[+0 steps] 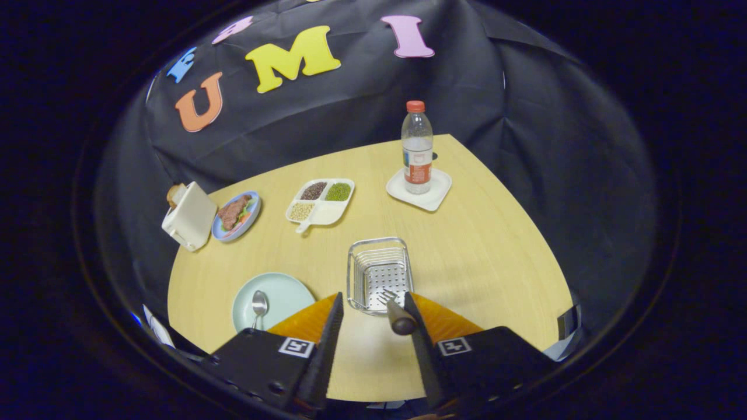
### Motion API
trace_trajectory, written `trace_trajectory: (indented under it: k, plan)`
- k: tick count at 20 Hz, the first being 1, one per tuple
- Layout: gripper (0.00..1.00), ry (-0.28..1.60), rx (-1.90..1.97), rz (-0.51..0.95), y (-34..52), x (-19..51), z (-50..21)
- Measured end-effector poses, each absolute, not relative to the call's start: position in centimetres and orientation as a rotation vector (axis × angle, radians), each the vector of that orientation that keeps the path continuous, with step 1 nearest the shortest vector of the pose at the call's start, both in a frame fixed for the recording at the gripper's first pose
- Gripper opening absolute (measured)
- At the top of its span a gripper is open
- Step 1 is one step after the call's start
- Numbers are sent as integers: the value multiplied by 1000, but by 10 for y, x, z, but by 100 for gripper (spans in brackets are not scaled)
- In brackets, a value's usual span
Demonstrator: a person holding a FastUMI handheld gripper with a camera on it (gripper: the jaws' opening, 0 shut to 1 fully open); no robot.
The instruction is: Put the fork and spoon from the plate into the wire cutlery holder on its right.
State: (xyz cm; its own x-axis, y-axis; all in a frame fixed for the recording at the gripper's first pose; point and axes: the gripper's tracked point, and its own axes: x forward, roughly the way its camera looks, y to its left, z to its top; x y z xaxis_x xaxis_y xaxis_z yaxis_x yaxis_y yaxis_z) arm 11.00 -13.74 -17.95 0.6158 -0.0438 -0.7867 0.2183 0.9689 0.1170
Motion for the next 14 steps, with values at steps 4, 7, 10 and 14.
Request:
trace_trajectory:
  k: [4,7,10,14]
  plan:
    - [80,838,185,-146,-122,104,-163]
    - [85,795,157,-154,-108,98,-150]
    - [86,762,118,-156,-90,92,-138]
    - [87,753,96,-145,-59,85,-135]
